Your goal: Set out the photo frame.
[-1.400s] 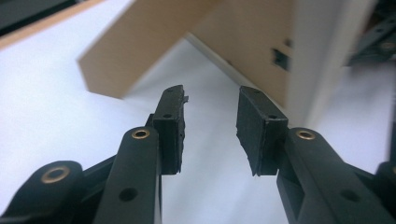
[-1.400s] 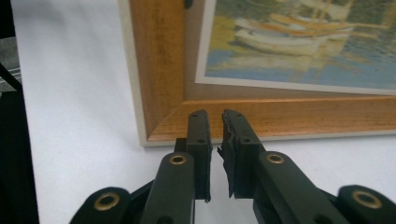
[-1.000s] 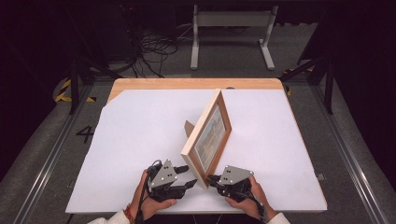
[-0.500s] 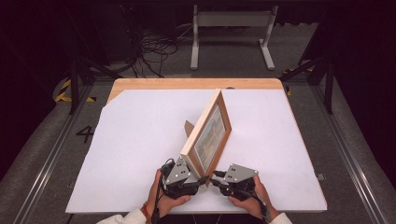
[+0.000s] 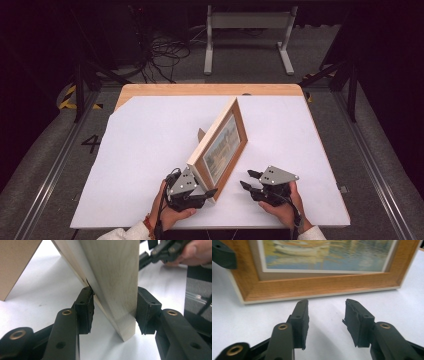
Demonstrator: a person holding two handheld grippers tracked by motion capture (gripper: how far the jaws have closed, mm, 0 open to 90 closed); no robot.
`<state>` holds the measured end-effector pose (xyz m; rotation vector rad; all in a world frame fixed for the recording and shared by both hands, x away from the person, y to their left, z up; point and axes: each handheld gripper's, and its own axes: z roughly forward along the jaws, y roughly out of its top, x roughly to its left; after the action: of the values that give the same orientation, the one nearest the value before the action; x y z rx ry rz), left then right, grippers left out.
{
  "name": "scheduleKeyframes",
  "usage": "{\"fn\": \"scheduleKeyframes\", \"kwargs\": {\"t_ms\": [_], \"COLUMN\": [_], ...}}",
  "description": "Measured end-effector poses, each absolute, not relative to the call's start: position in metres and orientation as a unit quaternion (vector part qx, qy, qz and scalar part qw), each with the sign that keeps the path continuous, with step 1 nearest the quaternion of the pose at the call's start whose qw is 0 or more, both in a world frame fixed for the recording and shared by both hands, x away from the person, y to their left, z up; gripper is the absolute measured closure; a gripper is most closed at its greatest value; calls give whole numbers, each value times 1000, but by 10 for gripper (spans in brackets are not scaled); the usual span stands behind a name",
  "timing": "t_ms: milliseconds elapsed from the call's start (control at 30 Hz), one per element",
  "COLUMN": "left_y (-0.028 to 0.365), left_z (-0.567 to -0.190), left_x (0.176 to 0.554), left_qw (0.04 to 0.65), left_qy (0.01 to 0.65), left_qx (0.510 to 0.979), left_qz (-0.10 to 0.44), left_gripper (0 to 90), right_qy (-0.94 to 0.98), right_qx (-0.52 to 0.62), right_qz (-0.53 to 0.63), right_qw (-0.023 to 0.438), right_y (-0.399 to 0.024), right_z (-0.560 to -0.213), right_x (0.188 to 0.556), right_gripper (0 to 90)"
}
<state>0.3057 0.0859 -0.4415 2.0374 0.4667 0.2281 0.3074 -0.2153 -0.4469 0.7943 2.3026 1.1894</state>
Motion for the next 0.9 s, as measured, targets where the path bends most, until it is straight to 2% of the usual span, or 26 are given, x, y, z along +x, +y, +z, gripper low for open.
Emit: {"fn": "scheduleKeyframes", "kwargs": {"t_ms": [200,500,733,800,900], "left_y": [110,129,141,144,145], "left_z": [-439,-437,-436,-435,-436], "left_x": [312,312,313,312,310], "left_qw": [489,480,473,472,472], "left_qy": [168,162,173,178,186], "left_qx": [854,860,860,860,857], "left_qz": [62,63,77,83,86], "left_gripper": [564,591,535,527,518], "right_qy": [827,819,817,815,812], "right_qx": [292,302,309,310,318], "right_qz": [428,433,436,446,445], "right_qw": [219,223,217,201,206], "right_y": [-218,-220,-223,-225,-225], "right_z": [-445,-441,-434,-432,-429], "right_x": [311,324,339,346,355], "right_gripper": [514,471,391,363,336]}}
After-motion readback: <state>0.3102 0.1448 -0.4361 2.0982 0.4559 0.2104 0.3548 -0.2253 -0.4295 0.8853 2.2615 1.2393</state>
